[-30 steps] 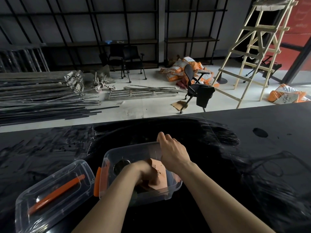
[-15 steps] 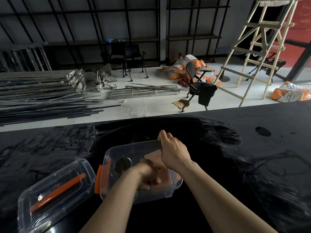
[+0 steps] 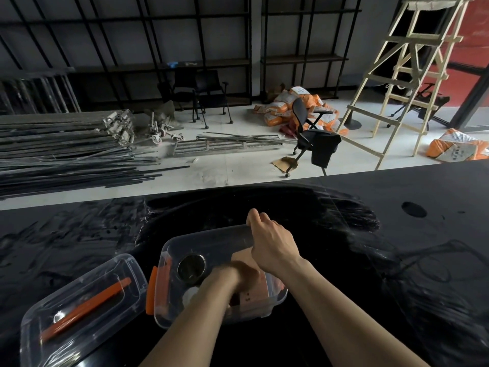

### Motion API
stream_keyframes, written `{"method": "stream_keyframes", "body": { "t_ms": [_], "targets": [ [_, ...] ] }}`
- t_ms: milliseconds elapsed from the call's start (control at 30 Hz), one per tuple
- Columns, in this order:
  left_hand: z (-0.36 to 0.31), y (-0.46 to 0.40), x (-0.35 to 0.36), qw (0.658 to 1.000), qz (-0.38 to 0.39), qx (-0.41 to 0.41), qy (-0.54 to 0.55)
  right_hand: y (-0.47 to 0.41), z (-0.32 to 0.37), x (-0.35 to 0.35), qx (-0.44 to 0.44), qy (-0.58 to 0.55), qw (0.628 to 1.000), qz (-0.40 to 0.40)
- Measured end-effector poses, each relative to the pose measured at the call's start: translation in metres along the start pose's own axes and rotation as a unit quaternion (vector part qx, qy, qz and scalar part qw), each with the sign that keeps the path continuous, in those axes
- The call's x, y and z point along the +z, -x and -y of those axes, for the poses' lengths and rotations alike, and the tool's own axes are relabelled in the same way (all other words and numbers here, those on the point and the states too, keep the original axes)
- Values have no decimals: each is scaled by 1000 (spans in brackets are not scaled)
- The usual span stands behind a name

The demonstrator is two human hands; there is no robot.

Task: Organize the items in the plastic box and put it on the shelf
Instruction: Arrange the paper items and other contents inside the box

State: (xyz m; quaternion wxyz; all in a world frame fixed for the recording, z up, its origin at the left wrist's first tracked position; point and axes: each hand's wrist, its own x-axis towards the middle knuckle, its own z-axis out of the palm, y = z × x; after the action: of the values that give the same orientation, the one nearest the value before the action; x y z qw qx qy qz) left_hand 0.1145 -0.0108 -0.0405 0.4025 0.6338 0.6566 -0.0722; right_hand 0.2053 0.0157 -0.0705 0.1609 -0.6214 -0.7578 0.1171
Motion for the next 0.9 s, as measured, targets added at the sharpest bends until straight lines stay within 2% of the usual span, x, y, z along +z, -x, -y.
{"method": "stream_keyframes", "body": {
  "t_ms": [100,167,200,300,400,567,667,733,800,900],
  "targets": [
    [21,-31,14,985,-52,-10,-162,-3,-1,-5,1,2,1000,1],
    [32,-44,24,982,-99,-11,-163,-6,-2,-10,-1,7,1000,2],
    [32,-44,25,986,-98,-18,-136,-7,-2,-11,-1,7,1000,3],
    [29,-43,19,996,-52,-59,-47,-8,-2,-10,4,-1,1000,-1],
    [31,-55,24,995,29,-20,-98,-7,0,-7,7,-9,1000,-6],
    [29,-47,21,979,-69,-28,-191,-5,0,-11,16,-8,1000,-7],
    [27,-30,6,950,-180,-15,-256,-5,0,-16,17,0,1000,-7],
    [25,-18,-1,928,-230,11,-295,-5,1,-18,14,2,1000,-16],
    [28,-16,0,922,-250,88,-281,-5,2,-20,13,1,1000,-24],
    [35,-15,7,927,-205,193,-249,-4,2,-25,12,1,1000,-26]
  ]
}}
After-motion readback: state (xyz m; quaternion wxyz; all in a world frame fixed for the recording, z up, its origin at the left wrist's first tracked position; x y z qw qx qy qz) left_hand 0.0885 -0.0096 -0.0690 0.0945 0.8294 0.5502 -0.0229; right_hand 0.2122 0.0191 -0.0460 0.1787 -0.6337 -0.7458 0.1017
